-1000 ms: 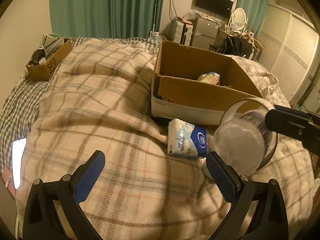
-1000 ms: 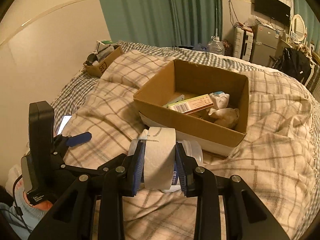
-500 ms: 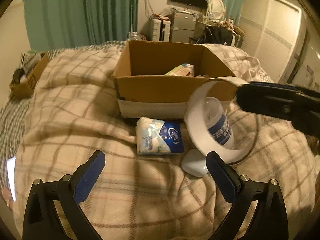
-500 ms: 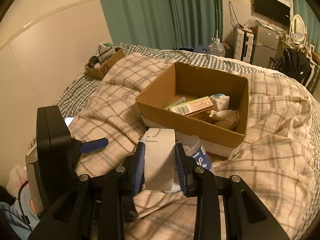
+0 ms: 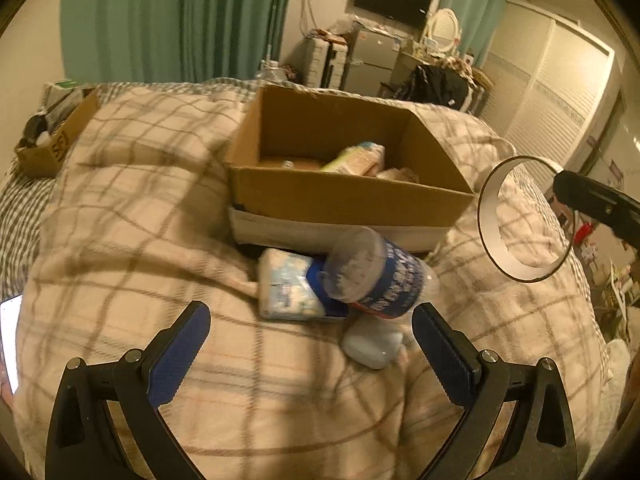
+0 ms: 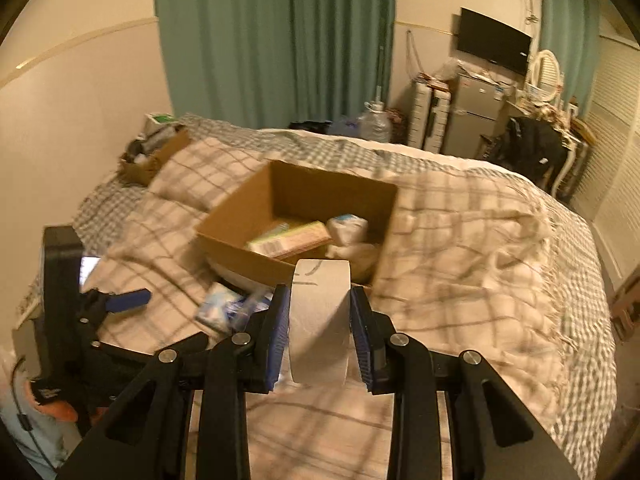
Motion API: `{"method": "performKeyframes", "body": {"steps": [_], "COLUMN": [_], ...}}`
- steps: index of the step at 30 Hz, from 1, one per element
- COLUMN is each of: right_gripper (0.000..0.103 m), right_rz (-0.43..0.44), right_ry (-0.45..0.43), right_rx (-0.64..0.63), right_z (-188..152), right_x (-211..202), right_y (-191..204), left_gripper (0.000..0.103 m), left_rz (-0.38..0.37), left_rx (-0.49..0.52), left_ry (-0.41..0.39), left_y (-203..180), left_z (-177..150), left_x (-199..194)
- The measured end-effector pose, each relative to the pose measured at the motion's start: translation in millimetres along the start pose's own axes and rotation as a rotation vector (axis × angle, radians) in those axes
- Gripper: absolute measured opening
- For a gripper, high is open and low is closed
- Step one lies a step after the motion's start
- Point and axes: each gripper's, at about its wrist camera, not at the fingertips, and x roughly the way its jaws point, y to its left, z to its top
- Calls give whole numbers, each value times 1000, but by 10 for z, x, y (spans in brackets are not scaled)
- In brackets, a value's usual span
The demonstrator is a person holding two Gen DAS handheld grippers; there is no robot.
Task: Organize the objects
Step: 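Grasp the blue-labelled floss container with the left tool while the right tool holds the tape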
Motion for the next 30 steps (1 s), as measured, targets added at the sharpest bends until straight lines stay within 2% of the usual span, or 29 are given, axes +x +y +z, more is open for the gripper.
{"method": "performKeyframes", "body": {"steps": [3, 13, 19, 26, 28, 30], "right_gripper": [29, 29, 29, 29, 29, 29], "right_rz": [-49, -38, -5, 20, 24, 23], "right_ry": [10, 42, 51, 53, 54, 53], "right_rx": [-2, 59, 71, 78, 81, 84], "right_z": [-81, -242, -262, -272, -276, -279], "right_x": [58, 241, 369, 490, 505, 501], "right_y": [-64, -419, -504, -518, -529, -534], "left_gripper": [103, 103, 103, 103, 101, 100], "left_rz": [9, 14, 107, 173, 152, 155], "left_rx": [21, 176, 274, 235, 213, 206], "left_ry": [9, 60, 62, 76, 99, 88], "left_y": [-136, -705, -912, -848, -793, -774], "left_z": [17, -63, -58, 23, 27, 9], "left_x": [79, 428, 688, 930, 971, 928]}}
